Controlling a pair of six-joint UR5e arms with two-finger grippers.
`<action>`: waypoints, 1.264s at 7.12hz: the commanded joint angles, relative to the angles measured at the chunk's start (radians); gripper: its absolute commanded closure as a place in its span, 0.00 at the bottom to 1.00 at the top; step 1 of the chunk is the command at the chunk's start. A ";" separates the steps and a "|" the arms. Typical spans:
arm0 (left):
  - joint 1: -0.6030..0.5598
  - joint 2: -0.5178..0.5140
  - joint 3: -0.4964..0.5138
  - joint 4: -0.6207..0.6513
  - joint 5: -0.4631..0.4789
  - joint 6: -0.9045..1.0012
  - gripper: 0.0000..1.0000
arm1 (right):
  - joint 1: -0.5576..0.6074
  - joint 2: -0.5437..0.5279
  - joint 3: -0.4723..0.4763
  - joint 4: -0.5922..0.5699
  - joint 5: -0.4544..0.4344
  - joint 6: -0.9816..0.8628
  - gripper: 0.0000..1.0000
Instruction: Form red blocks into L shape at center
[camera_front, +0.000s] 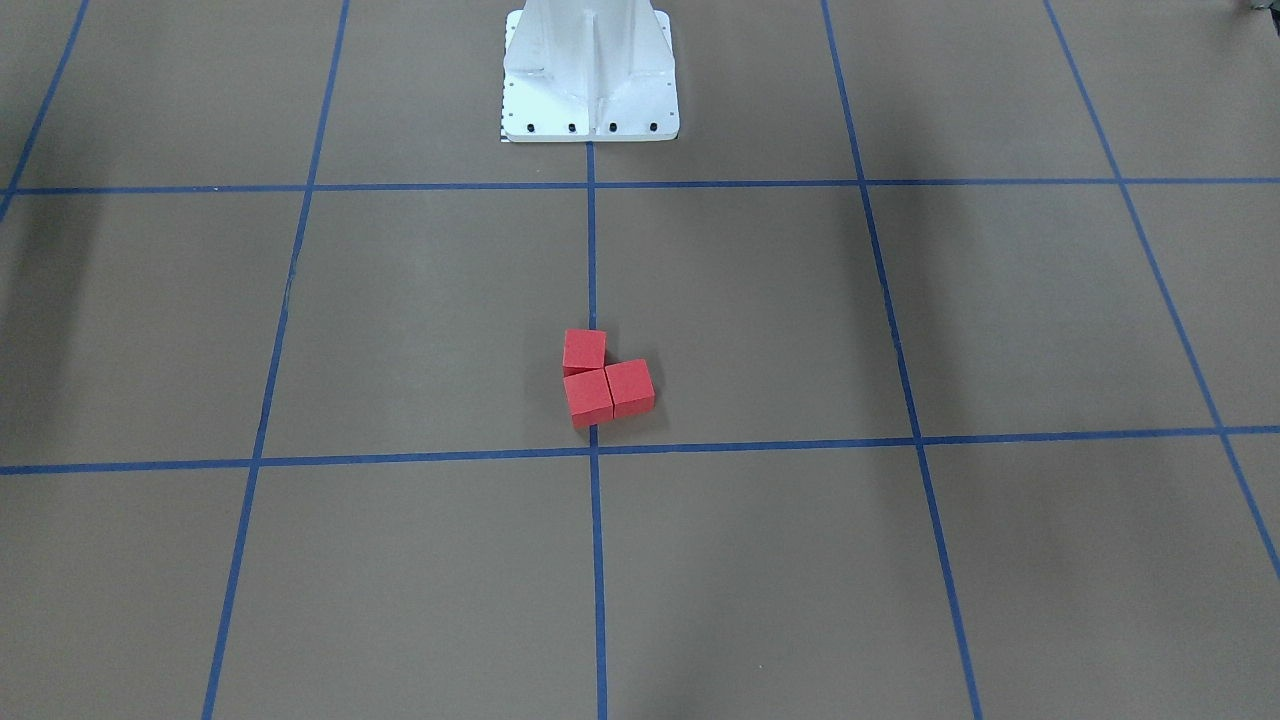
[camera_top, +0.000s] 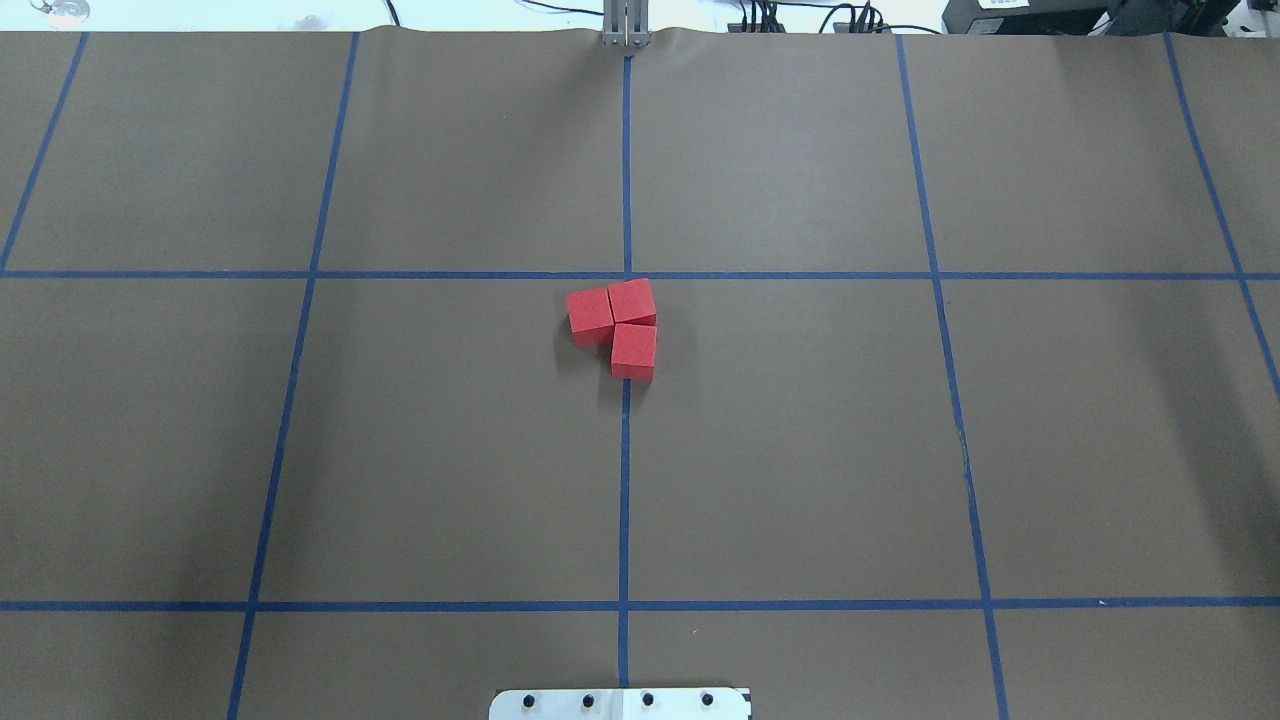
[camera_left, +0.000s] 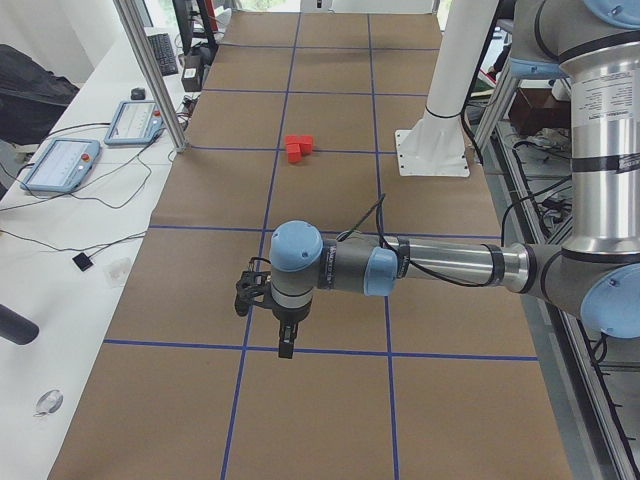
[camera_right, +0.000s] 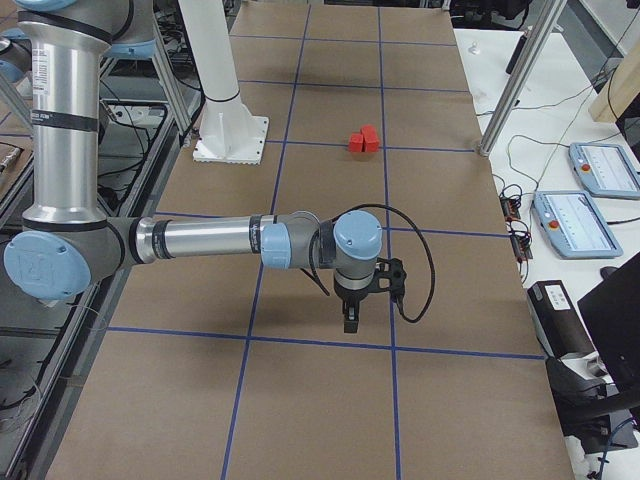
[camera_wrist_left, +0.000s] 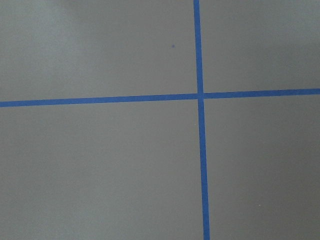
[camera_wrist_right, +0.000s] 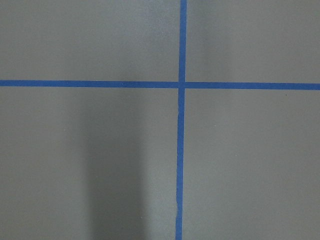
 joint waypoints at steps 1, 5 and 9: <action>0.000 0.000 0.000 0.001 0.000 0.000 0.00 | -0.010 -0.001 -0.001 0.009 0.012 0.001 0.01; 0.000 0.000 -0.001 0.003 0.000 -0.002 0.00 | -0.011 -0.001 -0.003 0.009 0.024 0.001 0.01; 0.003 -0.001 -0.001 0.000 0.000 -0.003 0.00 | -0.011 -0.001 -0.001 0.009 0.024 0.001 0.01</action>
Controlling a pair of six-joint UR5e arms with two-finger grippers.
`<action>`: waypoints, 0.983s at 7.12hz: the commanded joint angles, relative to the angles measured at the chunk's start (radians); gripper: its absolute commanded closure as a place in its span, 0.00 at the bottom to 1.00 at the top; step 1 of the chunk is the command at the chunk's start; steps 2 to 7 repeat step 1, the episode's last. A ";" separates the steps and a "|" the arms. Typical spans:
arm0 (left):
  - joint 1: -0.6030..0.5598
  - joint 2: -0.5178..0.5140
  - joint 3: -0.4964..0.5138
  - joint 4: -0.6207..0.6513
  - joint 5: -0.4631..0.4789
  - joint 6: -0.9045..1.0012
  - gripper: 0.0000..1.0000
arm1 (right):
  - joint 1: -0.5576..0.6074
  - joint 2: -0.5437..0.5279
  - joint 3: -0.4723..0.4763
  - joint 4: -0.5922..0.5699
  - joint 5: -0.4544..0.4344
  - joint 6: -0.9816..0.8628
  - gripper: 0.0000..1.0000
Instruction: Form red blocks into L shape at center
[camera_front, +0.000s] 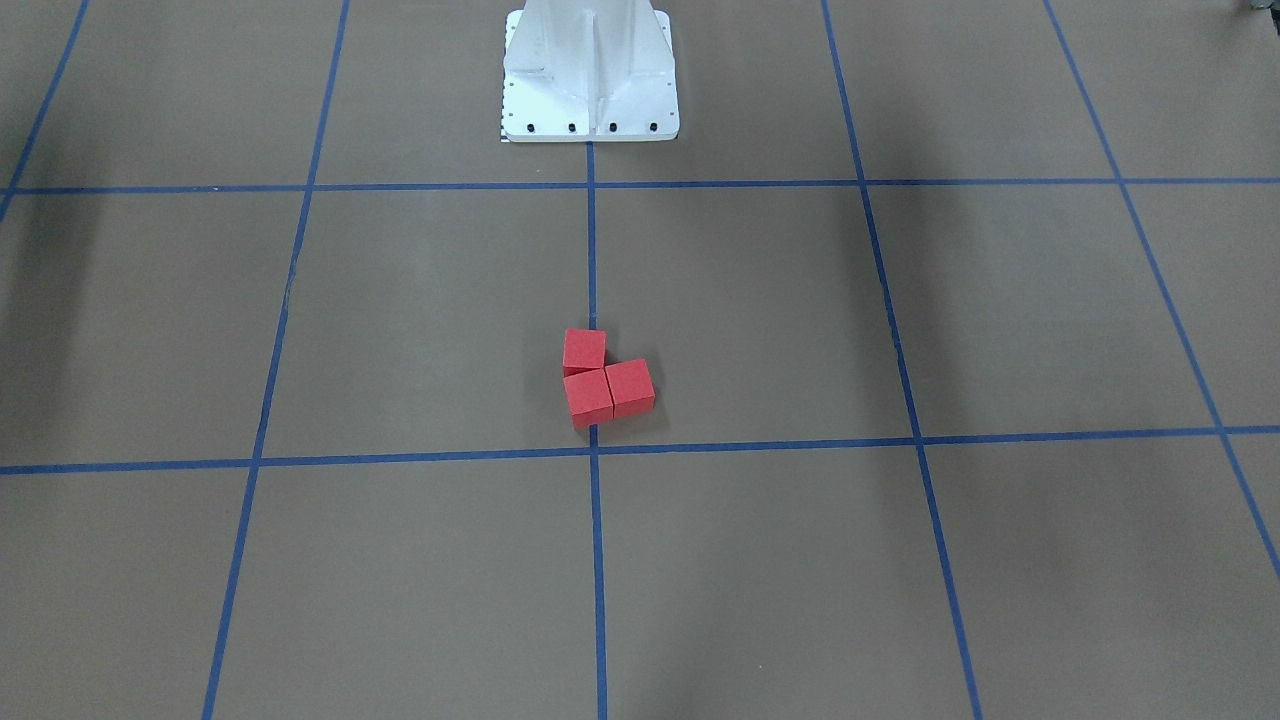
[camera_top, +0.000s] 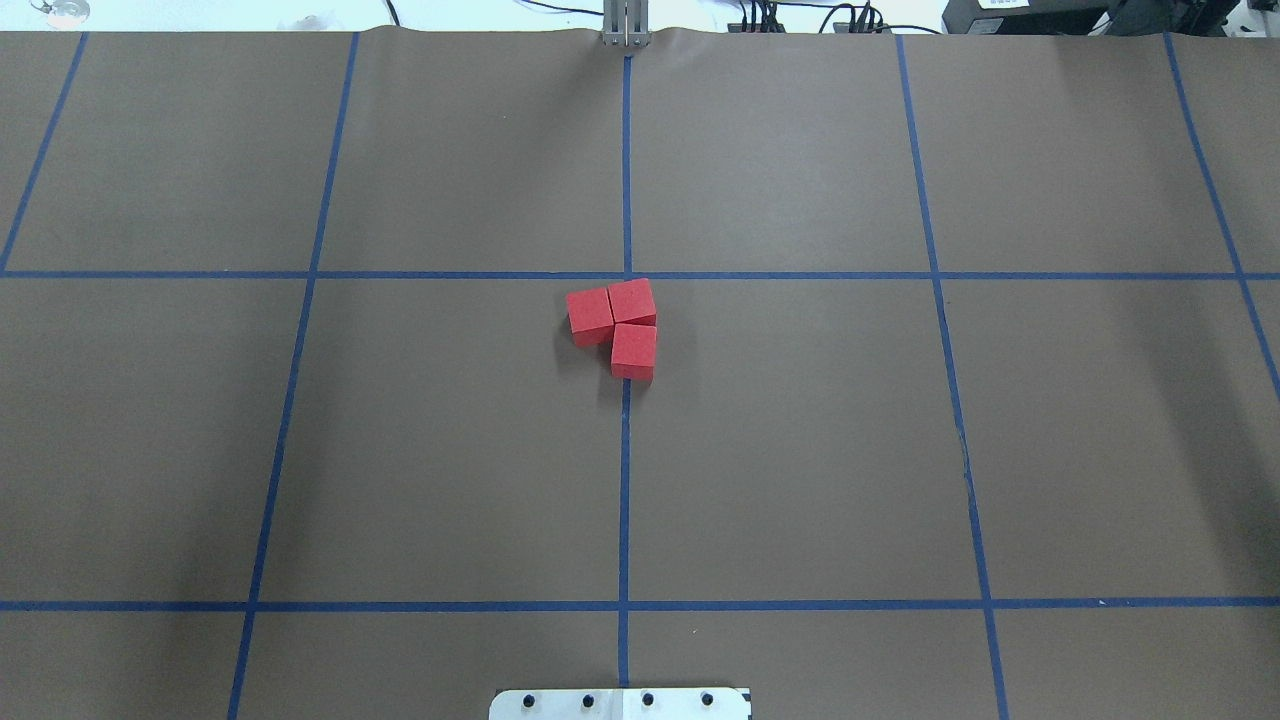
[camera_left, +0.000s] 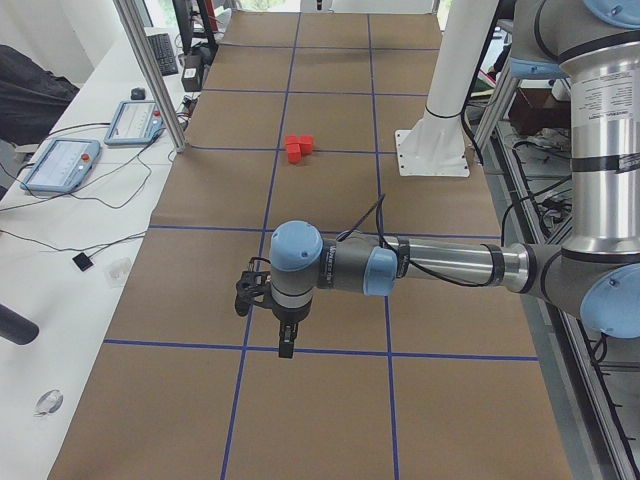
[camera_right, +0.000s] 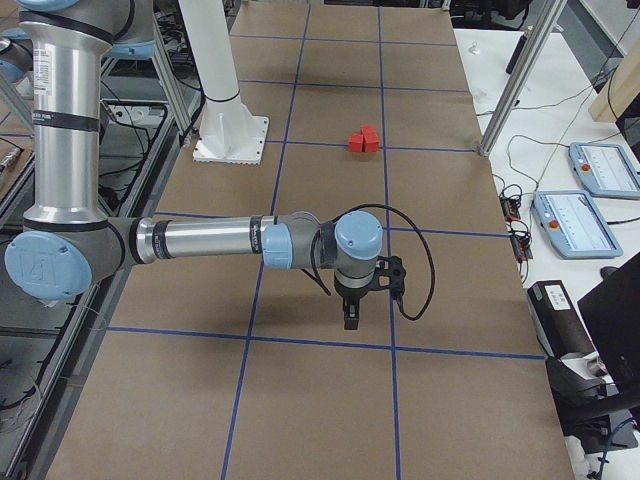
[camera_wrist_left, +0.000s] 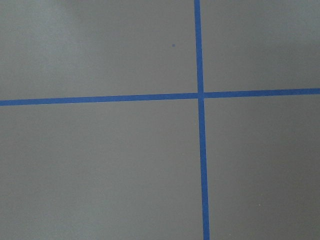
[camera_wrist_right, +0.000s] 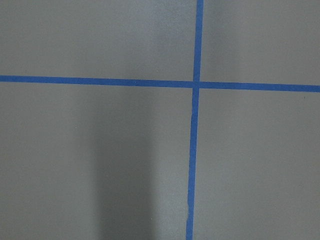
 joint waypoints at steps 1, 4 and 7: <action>0.001 -0.001 0.000 0.000 0.000 0.000 0.00 | 0.000 0.000 0.001 0.000 0.001 0.000 0.01; 0.001 -0.001 0.000 0.000 0.000 0.000 0.00 | 0.000 0.000 0.001 0.000 0.001 0.000 0.01; 0.001 -0.001 0.000 0.000 0.000 0.000 0.00 | 0.000 0.000 0.001 0.000 0.001 0.000 0.01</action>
